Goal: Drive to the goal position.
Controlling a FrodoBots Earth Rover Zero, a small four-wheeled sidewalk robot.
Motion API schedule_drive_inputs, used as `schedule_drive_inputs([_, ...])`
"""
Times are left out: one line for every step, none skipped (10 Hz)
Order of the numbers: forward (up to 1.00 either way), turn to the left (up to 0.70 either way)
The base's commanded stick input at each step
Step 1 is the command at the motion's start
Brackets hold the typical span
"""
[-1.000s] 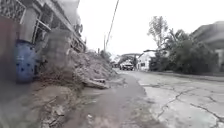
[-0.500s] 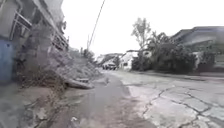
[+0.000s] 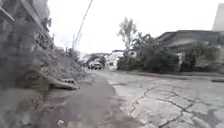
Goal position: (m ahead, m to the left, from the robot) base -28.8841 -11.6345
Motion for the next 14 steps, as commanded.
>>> schedule_drive_inputs([0.0, -0.7])
schedule_drive_inputs([0.0, -0.7])
schedule_drive_inputs([0.0, -0.7])
schedule_drive_inputs([0.0, -0.7])
schedule_drive_inputs([0.0, -0.7])
schedule_drive_inputs([0.0, -0.7])
schedule_drive_inputs([0.0, -0.7])
schedule_drive_inputs([0.0, -0.7])
schedule_drive_inputs([0.0, -0.7])
schedule_drive_inputs([0.0, -0.7])
schedule_drive_inputs([0.0, -0.7])
schedule_drive_inputs([0.0, -0.7])
schedule_drive_inputs([0.0, -0.7])
schedule_drive_inputs([0.0, -0.7])
